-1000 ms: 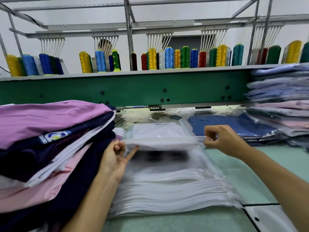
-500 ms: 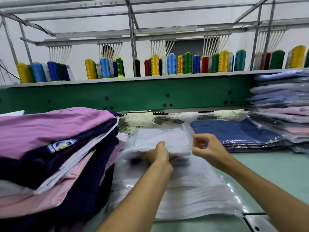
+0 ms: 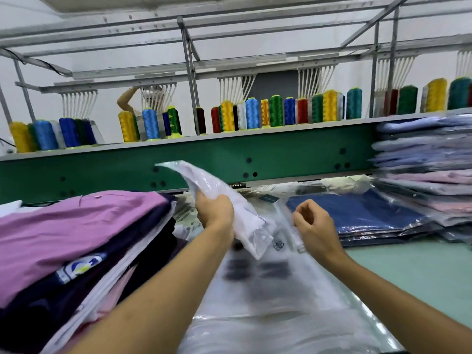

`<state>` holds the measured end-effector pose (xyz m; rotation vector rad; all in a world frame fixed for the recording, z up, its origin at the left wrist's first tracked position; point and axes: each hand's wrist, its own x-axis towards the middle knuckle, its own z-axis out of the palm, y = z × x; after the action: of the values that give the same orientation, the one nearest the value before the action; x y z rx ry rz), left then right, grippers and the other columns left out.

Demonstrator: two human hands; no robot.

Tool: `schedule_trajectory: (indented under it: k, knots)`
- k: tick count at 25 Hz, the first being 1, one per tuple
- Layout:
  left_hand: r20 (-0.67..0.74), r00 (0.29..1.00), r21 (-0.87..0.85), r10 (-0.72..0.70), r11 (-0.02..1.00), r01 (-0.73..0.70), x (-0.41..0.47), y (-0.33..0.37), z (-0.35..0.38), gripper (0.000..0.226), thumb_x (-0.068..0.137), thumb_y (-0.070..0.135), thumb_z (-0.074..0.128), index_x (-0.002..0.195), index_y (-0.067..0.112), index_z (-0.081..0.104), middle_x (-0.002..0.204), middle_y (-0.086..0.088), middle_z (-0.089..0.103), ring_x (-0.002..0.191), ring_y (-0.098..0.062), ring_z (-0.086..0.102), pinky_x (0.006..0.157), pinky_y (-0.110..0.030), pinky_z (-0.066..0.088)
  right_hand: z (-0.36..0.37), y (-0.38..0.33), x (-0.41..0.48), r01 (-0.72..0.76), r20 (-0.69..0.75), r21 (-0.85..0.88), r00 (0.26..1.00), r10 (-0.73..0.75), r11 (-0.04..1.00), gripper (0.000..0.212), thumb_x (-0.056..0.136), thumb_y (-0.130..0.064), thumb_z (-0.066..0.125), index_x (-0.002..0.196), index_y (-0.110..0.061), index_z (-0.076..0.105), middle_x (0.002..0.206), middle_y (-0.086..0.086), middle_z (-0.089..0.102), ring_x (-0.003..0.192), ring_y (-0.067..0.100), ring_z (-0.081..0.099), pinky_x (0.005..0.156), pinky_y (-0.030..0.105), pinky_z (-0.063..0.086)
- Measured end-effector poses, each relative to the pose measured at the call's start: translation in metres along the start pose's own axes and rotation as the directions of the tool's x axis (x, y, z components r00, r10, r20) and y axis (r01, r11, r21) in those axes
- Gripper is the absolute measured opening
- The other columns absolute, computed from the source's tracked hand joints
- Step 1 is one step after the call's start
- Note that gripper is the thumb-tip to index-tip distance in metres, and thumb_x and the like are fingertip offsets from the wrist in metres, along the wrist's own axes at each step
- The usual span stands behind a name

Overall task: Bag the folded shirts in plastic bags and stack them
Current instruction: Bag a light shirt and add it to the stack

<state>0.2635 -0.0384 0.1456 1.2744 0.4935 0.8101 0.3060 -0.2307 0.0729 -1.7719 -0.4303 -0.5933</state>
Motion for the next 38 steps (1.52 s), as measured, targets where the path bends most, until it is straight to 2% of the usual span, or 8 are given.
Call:
schedule_trajectory:
  k: [9,12,15,17,21,26,33,38]
  knots:
    - [0.289,0.952,0.090,0.098,0.988,-0.129,0.020,0.099,0.027,0.043,0.082,-0.002,0.049,0.122,0.010,0.056,0.090,-0.003,0.063,0.072,-0.021,0.062,0.033,-0.017,0.043,0.024,0.011,0.074,-0.387,0.373,-0.224,0.814,0.446,0.894,0.036,0.101,-0.040,0.044,0.079,-0.011,0.051,0.076,0.004,0.051,0.071,0.018,0.041,0.068,0.031,0.033]
    - [0.349,0.927,0.090,0.138,0.979,-0.180,0.022,0.125,0.032,0.055,0.065,-0.006,0.047,0.118,-0.001,0.059,0.084,-0.006,0.058,0.068,-0.021,0.055,0.035,-0.016,0.041,0.025,0.017,0.083,-0.560,0.509,-0.068,0.693,0.511,0.826,0.039,0.096,-0.055,0.048,0.101,-0.023,0.069,0.103,0.002,0.072,0.094,0.024,0.067,0.086,0.037,0.050]
    - [0.403,0.902,0.090,0.158,0.973,-0.211,0.029,0.141,0.047,0.043,0.047,0.000,0.044,0.088,0.004,0.059,0.098,-0.011,0.061,0.081,-0.024,0.058,0.056,-0.027,0.049,0.025,0.021,0.095,-0.647,0.567,0.102,0.662,0.490,0.756,0.067,0.085,-0.061,0.057,0.131,-0.012,0.060,0.140,0.010,0.060,0.133,0.036,0.053,0.115,0.051,0.037]
    - [0.434,0.886,0.083,0.164,0.972,-0.221,0.031,0.142,0.059,0.024,0.044,0.003,0.045,0.066,0.010,0.051,0.097,-0.010,0.060,0.081,-0.023,0.056,0.058,-0.028,0.046,0.019,0.025,0.106,-0.593,0.510,0.170,0.736,0.445,0.787,0.085,0.073,-0.054,0.061,0.141,-0.003,0.054,0.144,0.015,0.056,0.136,0.039,0.047,0.117,0.055,0.031]
    - [0.437,0.889,0.019,0.137,0.987,-0.161,0.044,0.113,0.084,0.036,0.049,-0.002,0.044,0.083,0.002,0.055,0.087,-0.009,0.062,0.067,-0.020,0.053,0.044,-0.020,0.044,-0.022,0.063,0.133,-0.455,0.195,0.113,0.882,0.429,0.883,0.034,0.080,-0.031,0.072,0.105,-0.009,0.064,0.098,0.011,0.071,0.088,0.022,0.065,0.074,0.033,0.051]
    - [0.473,0.880,0.214,0.045,0.963,-0.165,0.058,0.030,0.123,0.046,0.072,-0.009,0.048,0.115,0.006,0.052,0.099,-0.004,0.056,0.075,-0.016,0.051,0.058,-0.027,0.044,-0.101,0.125,0.164,-0.426,-0.135,-0.230,0.905,0.404,0.875,0.048,0.090,-0.025,0.067,0.134,-0.020,0.049,0.126,0.009,0.061,0.108,0.032,0.060,0.093,0.043,0.050]
    - [0.577,0.809,0.336,-0.109,0.935,-0.113,0.064,-0.098,0.183,0.091,0.090,-0.013,0.045,0.159,0.028,0.003,0.164,-0.003,0.018,0.130,-0.032,0.048,0.094,-0.038,0.048,-0.165,0.190,0.189,-0.267,-0.147,-0.853,0.947,0.285,0.448,0.048,0.102,-0.023,0.046,0.149,-0.029,0.040,0.136,0.022,0.050,0.122,0.042,0.052,0.095,0.044,0.049]
    - [0.606,0.768,0.674,-0.205,0.644,-0.360,0.073,-0.135,0.221,0.040,0.089,0.010,0.052,0.128,0.006,0.052,0.125,-0.016,0.061,0.107,-0.031,0.061,0.090,-0.044,0.056,-0.168,0.215,0.197,-0.241,-0.199,-0.964,0.932,0.304,0.109,0.049,0.103,-0.020,0.033,0.151,-0.026,0.037,0.154,0.019,0.025,0.139,0.039,0.029,0.112,0.044,0.032]
